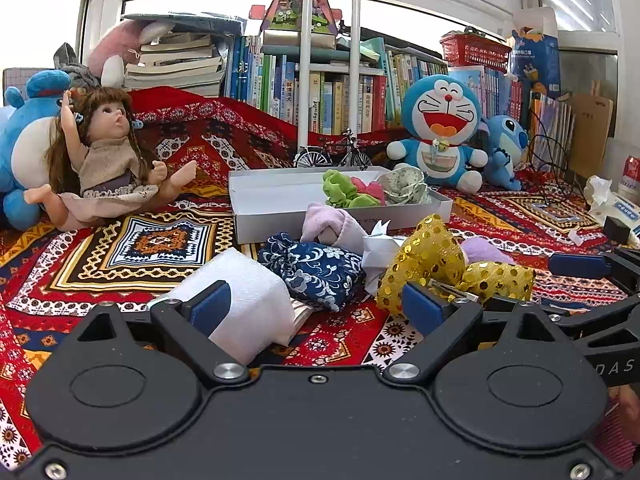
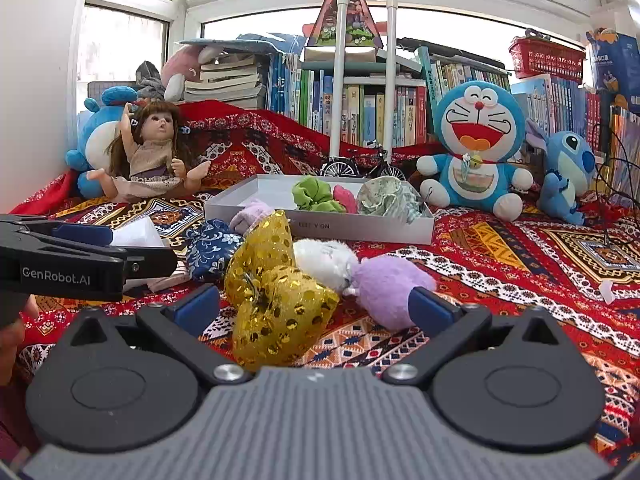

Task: Organize soft objects
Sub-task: 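Move the left tool to the white foam cube while the right tool moves to the gold bow, then grasp the white foam cube with the left tool while the right tool grasps the gold sequined bow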

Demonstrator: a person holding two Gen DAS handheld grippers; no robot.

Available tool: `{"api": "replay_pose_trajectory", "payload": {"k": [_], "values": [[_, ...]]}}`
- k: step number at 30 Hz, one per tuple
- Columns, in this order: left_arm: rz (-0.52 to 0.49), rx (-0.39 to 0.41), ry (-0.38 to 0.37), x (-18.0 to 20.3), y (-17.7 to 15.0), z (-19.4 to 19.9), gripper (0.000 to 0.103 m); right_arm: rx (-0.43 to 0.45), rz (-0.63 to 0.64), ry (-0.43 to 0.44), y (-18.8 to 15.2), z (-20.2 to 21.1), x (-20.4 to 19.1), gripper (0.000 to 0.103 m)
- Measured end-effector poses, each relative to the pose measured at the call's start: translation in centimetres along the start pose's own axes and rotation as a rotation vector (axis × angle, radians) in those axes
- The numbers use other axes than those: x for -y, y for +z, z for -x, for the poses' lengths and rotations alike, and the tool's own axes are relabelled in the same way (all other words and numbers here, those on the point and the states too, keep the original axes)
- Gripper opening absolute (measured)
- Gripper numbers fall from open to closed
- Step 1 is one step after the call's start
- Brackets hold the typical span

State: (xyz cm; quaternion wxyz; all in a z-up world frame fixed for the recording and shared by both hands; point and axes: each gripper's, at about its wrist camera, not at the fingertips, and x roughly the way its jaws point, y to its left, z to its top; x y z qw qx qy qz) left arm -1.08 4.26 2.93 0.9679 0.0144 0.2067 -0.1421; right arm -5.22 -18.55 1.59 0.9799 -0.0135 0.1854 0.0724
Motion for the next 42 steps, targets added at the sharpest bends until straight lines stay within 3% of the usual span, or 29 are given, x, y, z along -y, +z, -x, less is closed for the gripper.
{"api": "replay_pose_trajectory", "payload": {"k": [10, 20, 30, 34, 42], "values": [[0.006, 0.035, 0.068, -1.0, 0.0, 0.3, 0.093, -0.025, 0.008, 0.009, -0.5, -0.7, -0.4, 0.103], [0.061, 0.002, 0.155, -3.2, -0.2, -0.9, 0.093, -0.044, 0.017, 0.016, -0.8, -1.3, -0.7, 0.103], [0.163, -0.060, 0.165, -4.7, -0.6, -2.0, 0.093, -0.061, 0.020, 0.028, -1.1, -1.7, -1.1, 0.103], [0.178, -0.079, 0.142, -4.9, -0.8, -1.7, 0.085, -0.067, 0.014, 0.032, -1.2, -1.8, -1.2, 0.103], [0.197, -0.070, 0.150, -4.4, -0.2, -2.3, 0.085, -0.071, 0.010, 0.042, -1.2, -2.1, -1.5, 0.103]]}}
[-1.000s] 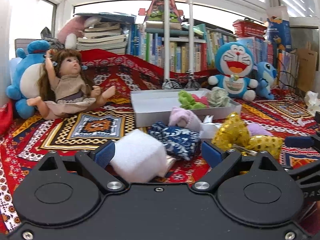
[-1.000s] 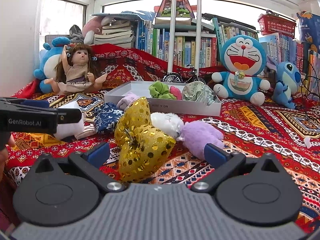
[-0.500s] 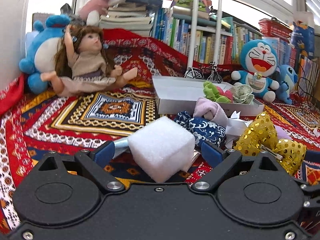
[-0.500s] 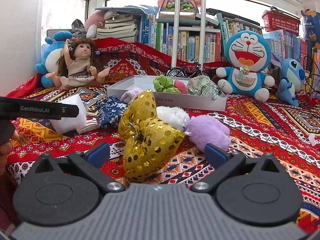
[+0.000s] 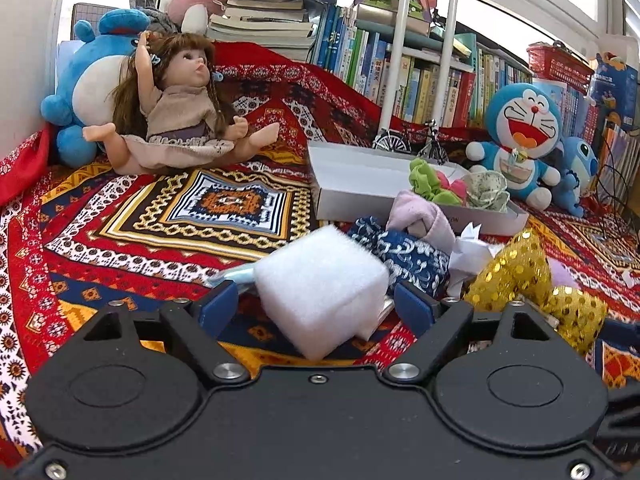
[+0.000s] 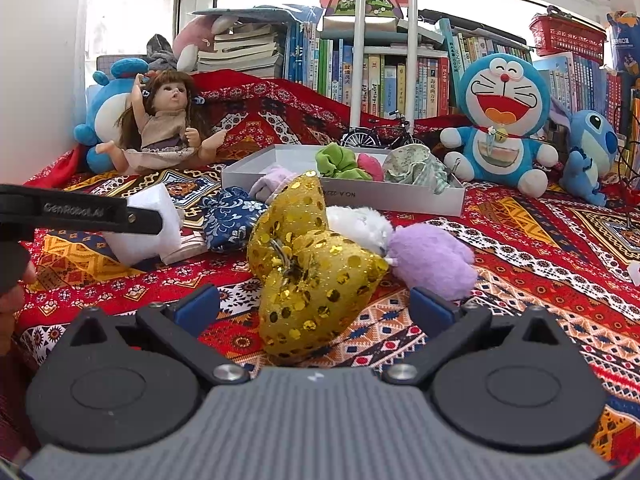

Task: Organize soft objects
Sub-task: 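Grasp the white foam cube with the left tool while the right tool grasps the gold sequined bow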

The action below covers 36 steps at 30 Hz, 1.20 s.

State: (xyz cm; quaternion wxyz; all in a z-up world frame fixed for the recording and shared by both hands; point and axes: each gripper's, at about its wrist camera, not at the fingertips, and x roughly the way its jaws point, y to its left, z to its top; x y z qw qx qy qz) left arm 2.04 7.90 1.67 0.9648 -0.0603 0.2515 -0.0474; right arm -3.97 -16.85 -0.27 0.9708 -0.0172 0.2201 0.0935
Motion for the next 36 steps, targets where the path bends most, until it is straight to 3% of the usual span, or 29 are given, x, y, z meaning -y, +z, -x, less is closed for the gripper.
{"api": "replay_pose_trajectory", "payload": {"k": [12, 17, 20, 36], "values": [[0.039, -0.035, 0.073, 1.9, 0.5, -2.4, 0.088, 0.003, 0.004, -0.021, -0.1, -0.4, -0.6, 0.103], [0.036, -0.050, 0.094, 1.9, 0.6, -2.8, 0.072, 0.004, 0.006, -0.017, -0.3, -0.4, -0.8, 0.101], [0.036, -0.050, 0.093, 1.7, 0.6, -2.7, 0.071, 0.000, 0.004, -0.010, -0.3, -0.5, -0.9, 0.098], [-0.039, 0.023, 0.056, 2.5, 1.7, -0.5, 0.070, -0.027, -0.022, -0.018, -0.4, -0.8, -0.6, 0.055]]}}
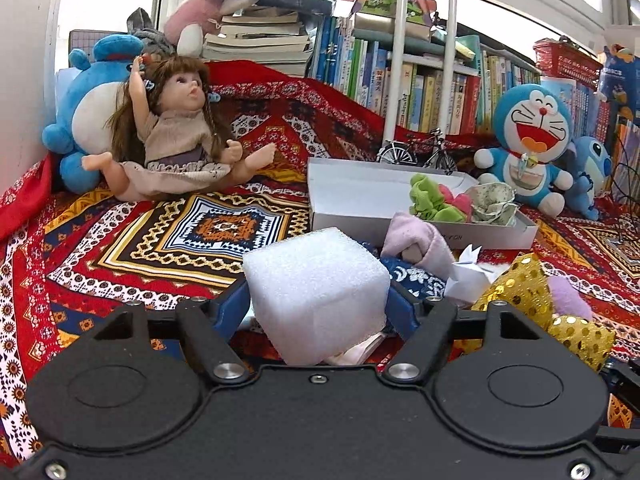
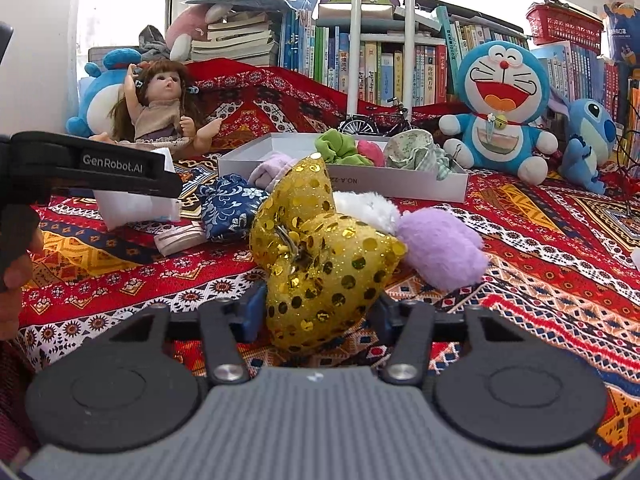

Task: Organize soft objects
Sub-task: 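Grasp the white foam cube with the left tool while the right tool grasps the gold sequined bow, then carry the foam cube and gold bow with both tools over the white box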

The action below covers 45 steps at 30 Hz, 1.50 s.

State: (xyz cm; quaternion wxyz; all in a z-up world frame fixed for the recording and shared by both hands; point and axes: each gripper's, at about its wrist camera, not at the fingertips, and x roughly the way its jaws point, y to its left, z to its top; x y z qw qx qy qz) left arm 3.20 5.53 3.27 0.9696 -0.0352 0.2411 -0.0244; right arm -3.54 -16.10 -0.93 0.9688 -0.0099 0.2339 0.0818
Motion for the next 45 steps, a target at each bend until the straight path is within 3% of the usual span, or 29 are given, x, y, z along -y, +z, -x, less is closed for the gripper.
{"api": "replay_pose_trajectory", "payload": {"k": [10, 26, 39, 45], "values": [[-0.036, 0.014, -0.029, 0.4, 1.4, 0.1, 0.070, 0.038, -0.029, 0.016, 1.6, 1.0, 0.6, 0.048], [-0.045, -0.008, -0.129, 0.7, 6.7, -1.9, 0.070, 0.127, -0.091, -0.017, 7.0, 0.9, 3.8, 0.046], [-0.075, -0.007, -0.178, 2.3, 11.6, -7.3, 0.070, 0.102, -0.177, -0.016, 13.6, -5.1, 7.4, 0.046], [-0.082, -0.048, -0.191, 2.9, 12.8, -11.1, 0.070, 0.030, -0.191, -0.025, 15.7, -8.9, 8.1, 0.046]]}}
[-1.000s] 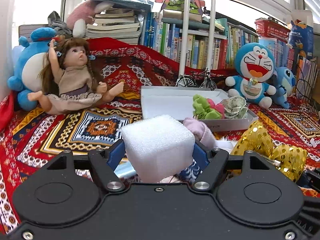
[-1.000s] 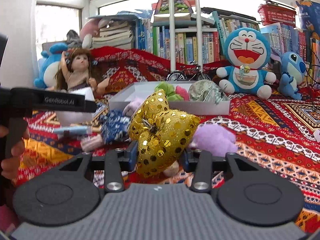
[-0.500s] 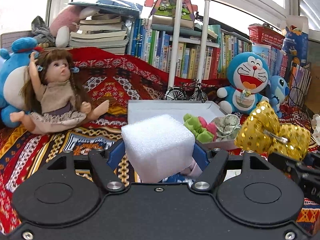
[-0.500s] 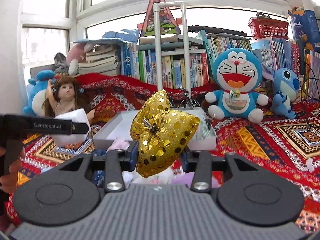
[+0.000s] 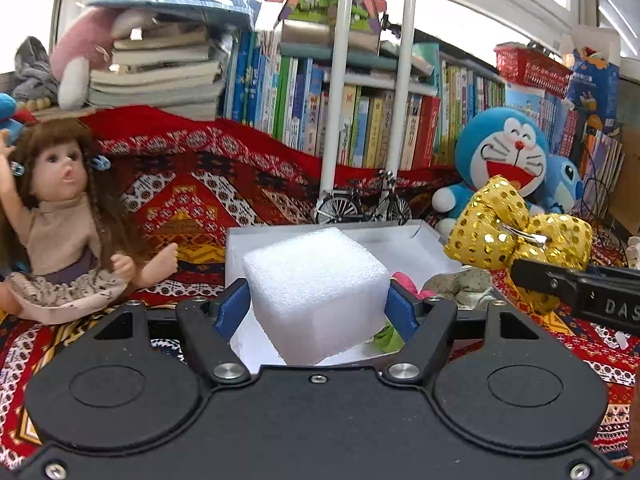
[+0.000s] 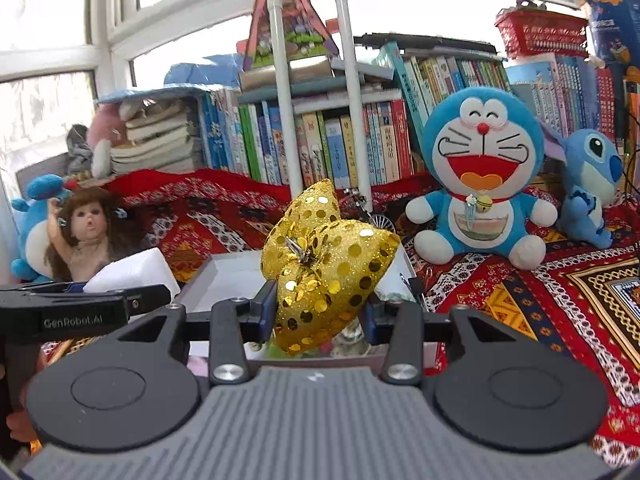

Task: Organize soft objects
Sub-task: 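Carry the foam cube and gold bow with both tools over the white box, then lower the cube and bow into the box and open both tools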

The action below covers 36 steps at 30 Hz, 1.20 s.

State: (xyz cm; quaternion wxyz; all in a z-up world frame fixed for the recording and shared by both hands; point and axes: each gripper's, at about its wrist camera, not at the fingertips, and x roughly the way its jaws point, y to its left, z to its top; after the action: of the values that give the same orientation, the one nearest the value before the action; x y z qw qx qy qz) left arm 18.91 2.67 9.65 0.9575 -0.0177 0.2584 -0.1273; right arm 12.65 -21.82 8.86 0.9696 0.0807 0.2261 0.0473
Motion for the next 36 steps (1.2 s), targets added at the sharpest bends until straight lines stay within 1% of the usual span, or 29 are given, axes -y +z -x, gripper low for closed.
{"api": "replay_pose_trajectory", "payload": {"k": [4, 7, 10, 13, 20, 27, 35, 36], "values": [[-0.006, -0.036, -0.002, -0.1, 0.1, -2.4, 0.070, -0.081, -0.074, 0.018, 0.8, -2.8, 0.9, 0.046], [-0.021, -0.048, 0.001, 0.1, -0.1, -3.7, 0.070, -0.111, -0.103, 0.025, 0.9, -4.1, 0.9, 0.046], [-0.038, -0.065, 0.006, 0.3, -0.3, -4.9, 0.070, -0.120, -0.100, 0.005, 0.8, -5.0, 0.6, 0.046], [-0.057, -0.077, 0.011, 0.6, -0.5, -5.9, 0.070, -0.137, -0.129, -0.012, 0.5, -6.1, 0.8, 0.046], [-0.087, -0.101, 0.010, 1.3, -0.9, -7.5, 0.071, -0.168, -0.143, -0.045, -0.4, -8.0, 1.2, 0.046], [-0.074, -0.131, 0.001, 1.6, -1.4, -8.8, 0.071, -0.186, -0.123, -0.051, -1.2, -8.9, 0.9, 0.046], [-0.070, -0.138, 0.000, 1.7, -1.6, -9.4, 0.071, -0.206, -0.132, -0.053, -2.0, -9.6, 1.3, 0.045], [-0.068, -0.137, -0.002, 1.7, -1.6, -9.4, 0.072, -0.206, -0.127, -0.054, -2.0, -9.6, 1.2, 0.047]]}}
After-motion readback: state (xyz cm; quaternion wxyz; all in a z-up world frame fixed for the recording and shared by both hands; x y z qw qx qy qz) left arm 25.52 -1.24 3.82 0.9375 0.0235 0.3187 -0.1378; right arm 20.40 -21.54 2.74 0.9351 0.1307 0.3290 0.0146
